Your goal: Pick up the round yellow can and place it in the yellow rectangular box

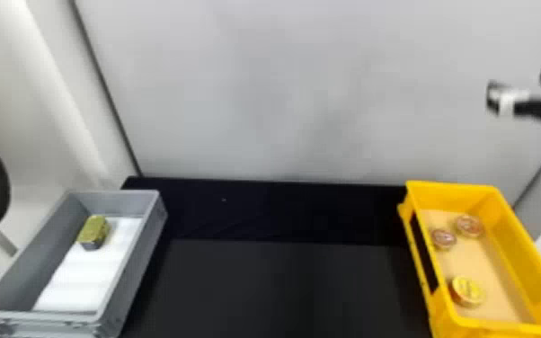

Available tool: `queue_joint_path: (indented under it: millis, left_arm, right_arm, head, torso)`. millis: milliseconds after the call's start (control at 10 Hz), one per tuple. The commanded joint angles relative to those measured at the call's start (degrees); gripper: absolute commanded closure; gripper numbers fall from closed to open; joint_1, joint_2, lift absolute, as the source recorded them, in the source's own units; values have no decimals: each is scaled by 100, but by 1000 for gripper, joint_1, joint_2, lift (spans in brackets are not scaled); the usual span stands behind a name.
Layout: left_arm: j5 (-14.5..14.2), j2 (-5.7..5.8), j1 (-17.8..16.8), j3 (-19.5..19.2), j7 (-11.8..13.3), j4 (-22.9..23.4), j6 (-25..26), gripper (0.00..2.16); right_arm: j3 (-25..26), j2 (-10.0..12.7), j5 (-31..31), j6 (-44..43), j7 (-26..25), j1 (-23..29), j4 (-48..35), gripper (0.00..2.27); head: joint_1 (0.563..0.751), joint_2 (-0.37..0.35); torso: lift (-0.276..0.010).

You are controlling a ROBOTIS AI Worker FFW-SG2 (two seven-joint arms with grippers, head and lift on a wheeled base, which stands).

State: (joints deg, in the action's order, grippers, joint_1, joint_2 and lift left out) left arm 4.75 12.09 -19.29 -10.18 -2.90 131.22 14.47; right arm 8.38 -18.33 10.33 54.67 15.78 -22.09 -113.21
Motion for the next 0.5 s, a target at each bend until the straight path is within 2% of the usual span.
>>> queue_joint_path:
  millis: [0, 200, 300, 400]
  left_arm:
    - [18, -4, 4, -2, -1, 0, 4, 140]
    - [26, -4, 13, -11, -1, 0, 4, 140]
    - [35, -4, 39, -20, -1, 0, -14, 140]
    - [35, -4, 48, -46, 8, 0, -32, 140]
  right_arm:
    - [-707, 137, 225, 134, -945, -402, -1027, 334]
    - [-979, 400, 75, -490, -1798, -709, -1572, 335]
    - [-953, 462, -356, -666, -2018, -868, -1669, 335]
    - [-1014, 453, -347, -771, -2132, -947, -1643, 340]
  head:
    - [663, 54]
    - [663, 54]
    - [663, 54]
    - [663, 54]
  torso:
    - [-3]
    - [-3]
    - [-3]
    - [-3]
